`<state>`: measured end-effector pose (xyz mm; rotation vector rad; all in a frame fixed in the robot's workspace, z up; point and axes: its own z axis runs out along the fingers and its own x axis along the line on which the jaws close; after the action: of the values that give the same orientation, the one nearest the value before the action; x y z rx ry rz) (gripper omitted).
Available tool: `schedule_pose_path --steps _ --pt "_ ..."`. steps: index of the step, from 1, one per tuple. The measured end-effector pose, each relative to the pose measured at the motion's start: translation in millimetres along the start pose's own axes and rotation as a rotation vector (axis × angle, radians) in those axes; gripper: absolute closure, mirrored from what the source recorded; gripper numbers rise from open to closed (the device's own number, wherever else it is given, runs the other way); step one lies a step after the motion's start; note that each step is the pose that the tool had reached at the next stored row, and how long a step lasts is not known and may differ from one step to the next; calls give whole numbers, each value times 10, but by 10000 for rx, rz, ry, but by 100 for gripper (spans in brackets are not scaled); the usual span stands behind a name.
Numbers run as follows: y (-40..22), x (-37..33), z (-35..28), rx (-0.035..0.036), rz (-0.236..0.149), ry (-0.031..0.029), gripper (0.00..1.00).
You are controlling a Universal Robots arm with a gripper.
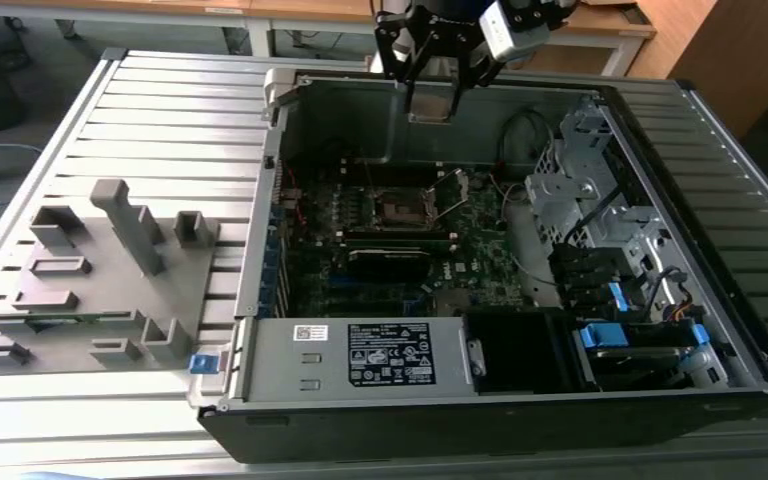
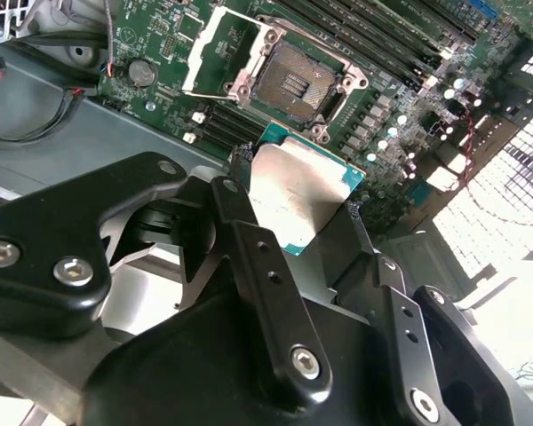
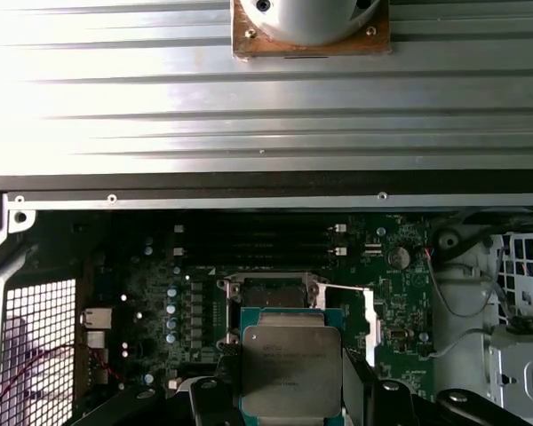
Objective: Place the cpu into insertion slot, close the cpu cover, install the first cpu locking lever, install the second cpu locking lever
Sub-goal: 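Place the cpu into insertion slot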
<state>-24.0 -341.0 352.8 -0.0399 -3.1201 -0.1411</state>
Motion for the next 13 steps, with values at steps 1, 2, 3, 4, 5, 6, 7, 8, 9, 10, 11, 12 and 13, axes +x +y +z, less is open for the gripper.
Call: schedule_pose_path --steps 1,2,3,4,5,6,7,8,9,10,11,12,13 --pt "-1 0 8 2 0 1 46" --pt "-1 0 15 3 1 2 46" --pt "-2 -1 21 3 0 2 46" --pt "-2 -1 25 4 1 3 46" --pt "-2 -1 26 5 1 3 46" --pt "-2 -1 26 5 1 3 46" --pt "-2 -1 26 4 1 2 46" --pt "-3 0 26 4 1 2 46" --pt "-2 -1 27 3 1 2 46" --pt "-2 -1 28 4 1 2 46" --pt "-3 -1 33 0 1 0 46" --pt "-3 -1 38 1 1 1 46" --pt "-4 -1 44 2 0 1 46"
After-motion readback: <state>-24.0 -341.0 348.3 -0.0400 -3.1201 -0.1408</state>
